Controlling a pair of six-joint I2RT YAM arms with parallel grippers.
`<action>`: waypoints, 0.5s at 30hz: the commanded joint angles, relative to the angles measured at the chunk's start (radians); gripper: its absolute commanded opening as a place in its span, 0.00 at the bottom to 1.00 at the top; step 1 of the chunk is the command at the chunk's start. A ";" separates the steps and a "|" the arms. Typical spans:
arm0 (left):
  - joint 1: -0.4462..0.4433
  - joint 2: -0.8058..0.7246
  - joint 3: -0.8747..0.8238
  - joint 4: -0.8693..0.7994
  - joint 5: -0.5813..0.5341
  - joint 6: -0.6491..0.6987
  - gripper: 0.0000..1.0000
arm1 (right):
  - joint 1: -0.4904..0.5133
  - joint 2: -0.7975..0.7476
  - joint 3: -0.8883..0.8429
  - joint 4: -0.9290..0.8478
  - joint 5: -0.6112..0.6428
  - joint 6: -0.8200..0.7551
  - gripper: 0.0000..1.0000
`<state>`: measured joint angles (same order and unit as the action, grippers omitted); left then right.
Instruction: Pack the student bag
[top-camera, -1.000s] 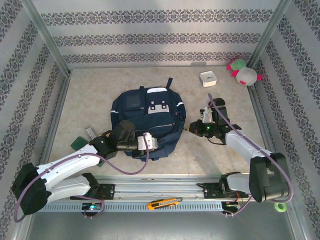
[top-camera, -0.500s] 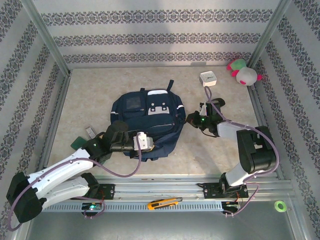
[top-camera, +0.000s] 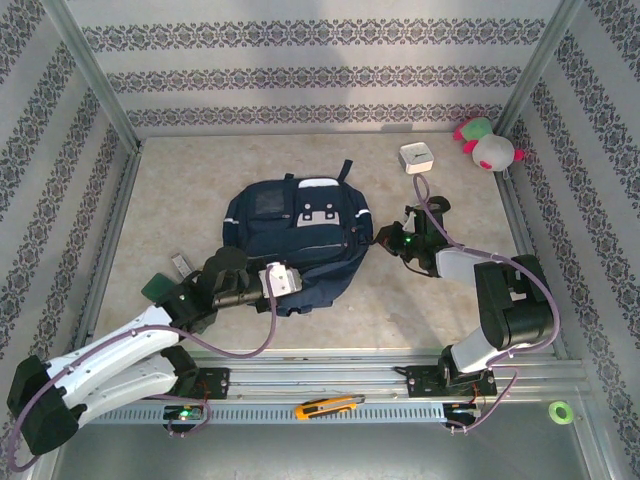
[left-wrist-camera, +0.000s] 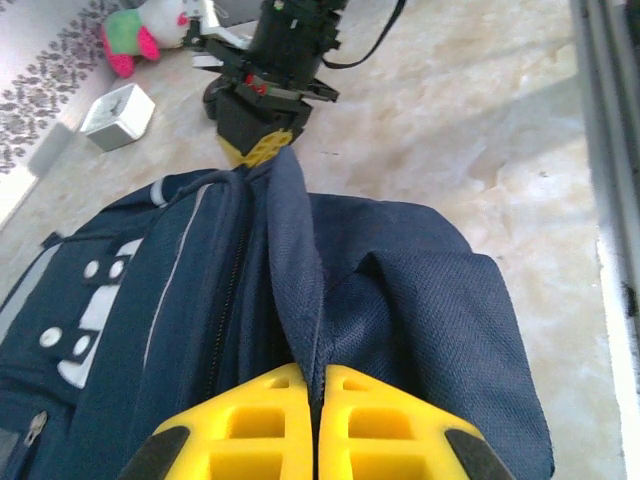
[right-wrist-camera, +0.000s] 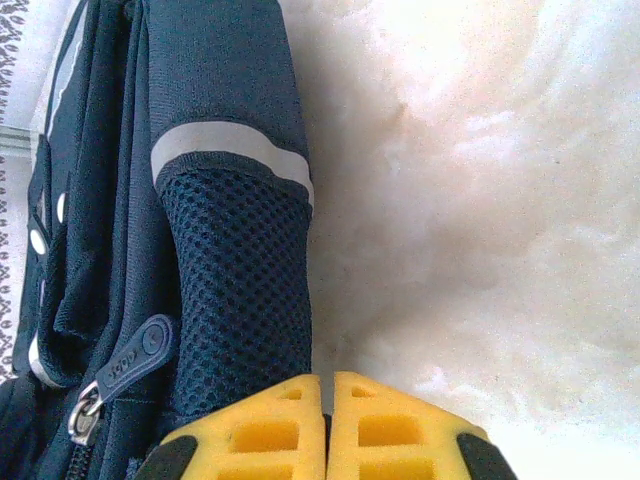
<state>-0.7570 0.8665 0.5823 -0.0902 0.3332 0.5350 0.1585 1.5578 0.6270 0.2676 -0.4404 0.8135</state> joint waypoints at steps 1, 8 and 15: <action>0.001 -0.063 0.036 0.111 0.005 0.013 0.00 | -0.074 0.001 -0.018 -0.002 0.247 -0.018 0.00; 0.000 0.066 0.020 0.172 0.143 -0.033 0.16 | -0.031 -0.107 -0.010 -0.072 0.152 -0.067 0.27; 0.001 0.142 0.107 0.143 -0.007 -0.339 0.90 | 0.041 -0.397 0.025 -0.498 0.278 -0.178 0.61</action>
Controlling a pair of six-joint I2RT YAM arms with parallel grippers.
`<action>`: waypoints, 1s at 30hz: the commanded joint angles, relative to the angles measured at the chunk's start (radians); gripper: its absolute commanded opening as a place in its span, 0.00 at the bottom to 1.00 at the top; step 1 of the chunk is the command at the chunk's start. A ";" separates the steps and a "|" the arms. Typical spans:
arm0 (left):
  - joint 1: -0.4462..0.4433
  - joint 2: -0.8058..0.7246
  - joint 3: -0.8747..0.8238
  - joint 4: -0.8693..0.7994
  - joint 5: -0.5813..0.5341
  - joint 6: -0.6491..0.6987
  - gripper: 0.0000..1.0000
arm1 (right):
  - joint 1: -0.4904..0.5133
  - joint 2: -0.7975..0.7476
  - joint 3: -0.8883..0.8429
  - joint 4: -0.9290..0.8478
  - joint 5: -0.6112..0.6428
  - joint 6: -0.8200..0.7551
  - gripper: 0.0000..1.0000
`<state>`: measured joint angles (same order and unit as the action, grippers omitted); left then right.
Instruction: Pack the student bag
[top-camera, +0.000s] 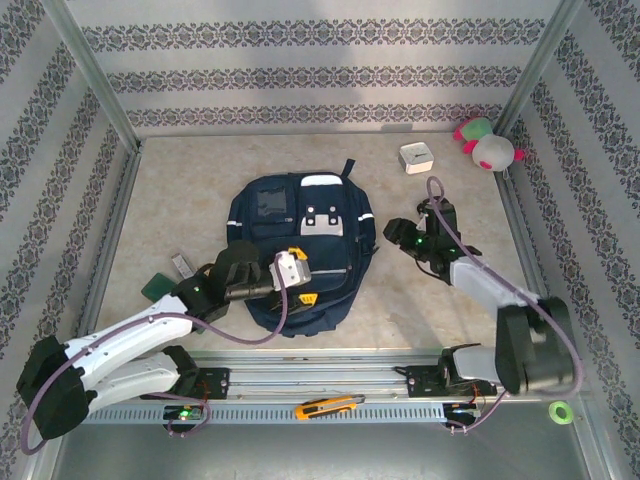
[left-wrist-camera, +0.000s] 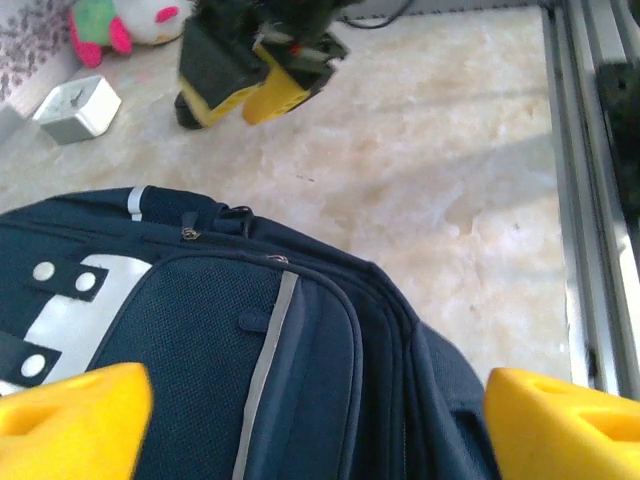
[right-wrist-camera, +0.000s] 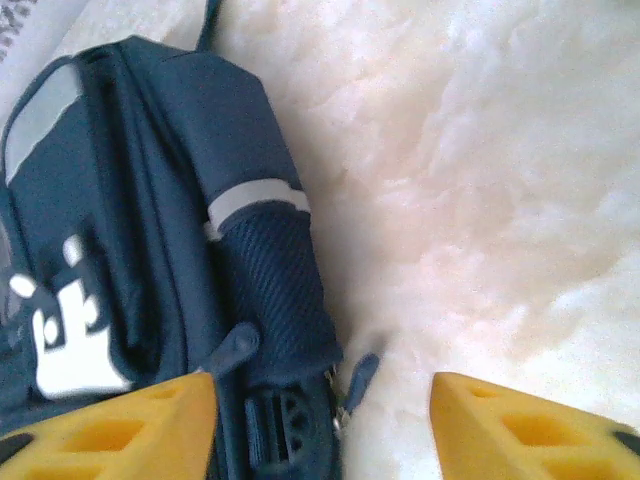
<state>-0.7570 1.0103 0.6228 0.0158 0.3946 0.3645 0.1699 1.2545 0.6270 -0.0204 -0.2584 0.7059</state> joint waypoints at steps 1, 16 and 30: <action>0.000 0.000 0.086 0.001 -0.128 -0.222 0.92 | 0.049 -0.138 0.021 -0.250 0.108 -0.071 0.61; 0.203 0.292 0.149 -0.266 -0.461 -0.858 0.81 | 0.431 0.032 0.014 -0.176 0.017 0.173 0.57; 0.119 0.666 0.180 -0.013 -0.400 -0.877 0.79 | 0.362 0.131 -0.072 -0.087 0.119 0.156 0.53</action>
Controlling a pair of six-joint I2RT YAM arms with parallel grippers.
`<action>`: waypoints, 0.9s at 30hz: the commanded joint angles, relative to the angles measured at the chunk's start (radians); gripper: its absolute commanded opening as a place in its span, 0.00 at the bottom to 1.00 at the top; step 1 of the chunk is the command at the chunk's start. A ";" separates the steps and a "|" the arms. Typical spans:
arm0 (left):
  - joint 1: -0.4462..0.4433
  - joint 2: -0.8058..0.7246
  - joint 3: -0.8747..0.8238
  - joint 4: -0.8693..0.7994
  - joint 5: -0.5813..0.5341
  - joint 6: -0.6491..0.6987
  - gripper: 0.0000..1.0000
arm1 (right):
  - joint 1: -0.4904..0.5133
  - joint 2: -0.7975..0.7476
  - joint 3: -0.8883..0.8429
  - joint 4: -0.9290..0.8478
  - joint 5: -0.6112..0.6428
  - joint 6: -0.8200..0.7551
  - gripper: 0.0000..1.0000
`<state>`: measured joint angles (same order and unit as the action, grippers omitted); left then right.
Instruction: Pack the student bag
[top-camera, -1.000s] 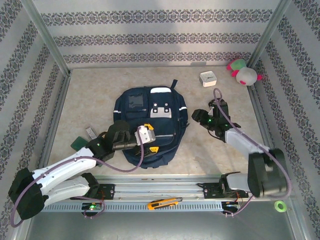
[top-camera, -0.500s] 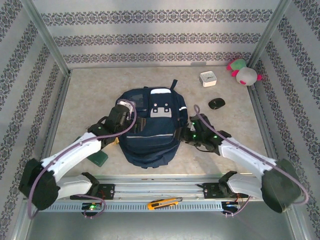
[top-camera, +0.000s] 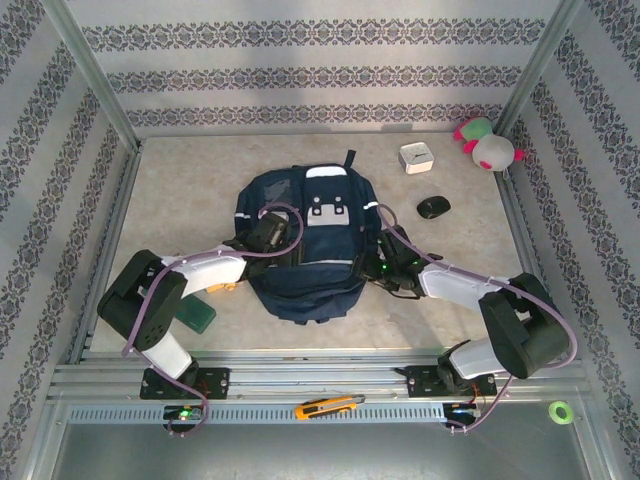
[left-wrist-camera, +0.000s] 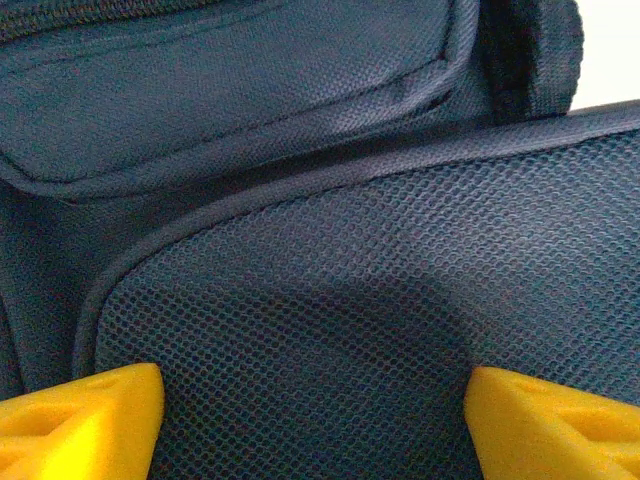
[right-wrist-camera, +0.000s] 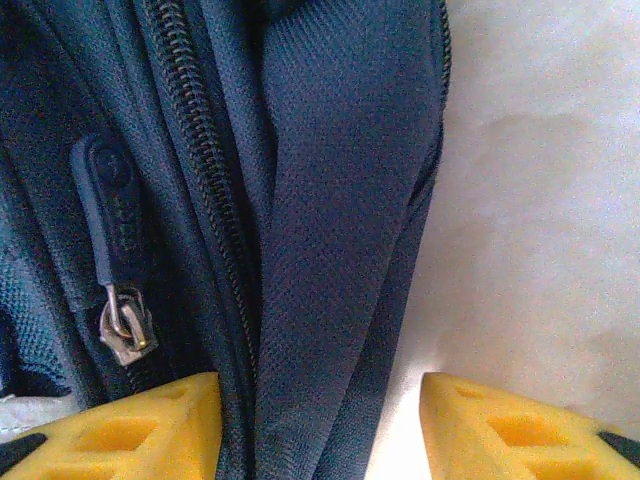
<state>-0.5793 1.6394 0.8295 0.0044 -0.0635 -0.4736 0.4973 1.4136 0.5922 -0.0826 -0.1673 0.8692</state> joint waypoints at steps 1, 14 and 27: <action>-0.073 0.027 -0.041 0.003 0.049 -0.047 0.79 | 0.058 -0.042 -0.045 -0.035 0.032 -0.003 0.53; -0.128 -0.406 -0.057 0.015 0.065 0.537 0.87 | -0.005 -0.496 0.024 -0.354 -0.017 -0.147 0.61; -0.261 -0.166 0.007 -0.024 0.199 1.189 0.92 | -0.172 -0.639 0.066 -0.400 -0.131 -0.375 0.62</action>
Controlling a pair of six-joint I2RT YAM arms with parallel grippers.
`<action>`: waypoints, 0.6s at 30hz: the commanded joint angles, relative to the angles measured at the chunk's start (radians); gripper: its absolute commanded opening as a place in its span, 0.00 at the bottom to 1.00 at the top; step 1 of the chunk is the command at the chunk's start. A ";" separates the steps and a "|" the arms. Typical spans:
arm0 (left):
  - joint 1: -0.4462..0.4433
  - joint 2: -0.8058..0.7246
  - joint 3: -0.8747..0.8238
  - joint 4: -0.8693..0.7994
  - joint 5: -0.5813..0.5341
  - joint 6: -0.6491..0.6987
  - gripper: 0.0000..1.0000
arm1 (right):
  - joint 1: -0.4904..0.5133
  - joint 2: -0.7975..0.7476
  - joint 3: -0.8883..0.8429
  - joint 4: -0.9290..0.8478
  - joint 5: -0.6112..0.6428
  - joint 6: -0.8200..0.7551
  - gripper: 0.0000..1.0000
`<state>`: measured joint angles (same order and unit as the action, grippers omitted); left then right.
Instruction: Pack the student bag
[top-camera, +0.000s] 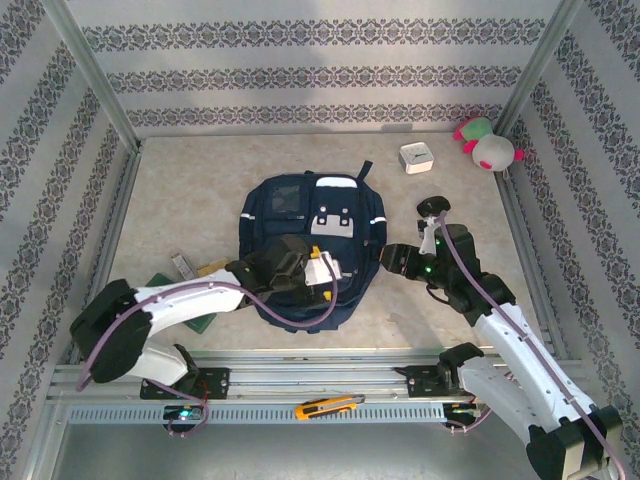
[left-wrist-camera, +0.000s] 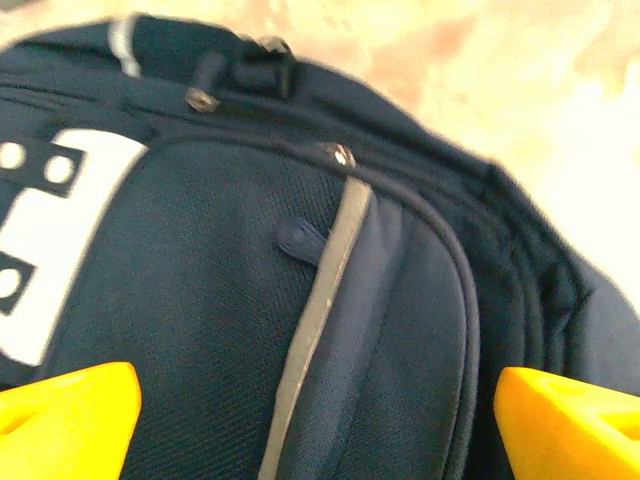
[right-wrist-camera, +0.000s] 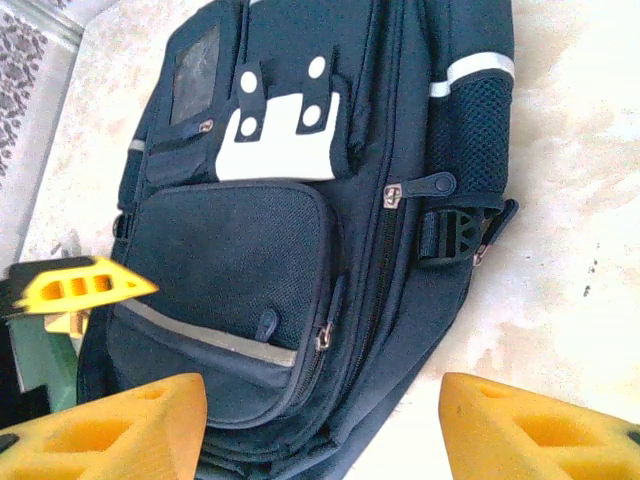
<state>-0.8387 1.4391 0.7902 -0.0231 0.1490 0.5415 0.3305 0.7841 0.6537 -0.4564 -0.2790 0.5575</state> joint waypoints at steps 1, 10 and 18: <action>-0.002 0.051 0.055 0.008 -0.011 0.188 0.92 | -0.007 -0.009 -0.001 -0.023 -0.022 -0.062 0.62; -0.002 0.186 0.089 0.053 -0.022 0.214 0.92 | -0.010 -0.001 -0.047 0.012 -0.025 -0.074 0.63; 0.052 0.009 0.047 0.120 0.203 0.034 0.00 | -0.016 -0.013 -0.044 0.070 0.027 -0.302 0.61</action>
<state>-0.8215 1.5723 0.8562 0.0170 0.2111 0.6621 0.3229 0.7841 0.6121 -0.4412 -0.2871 0.4046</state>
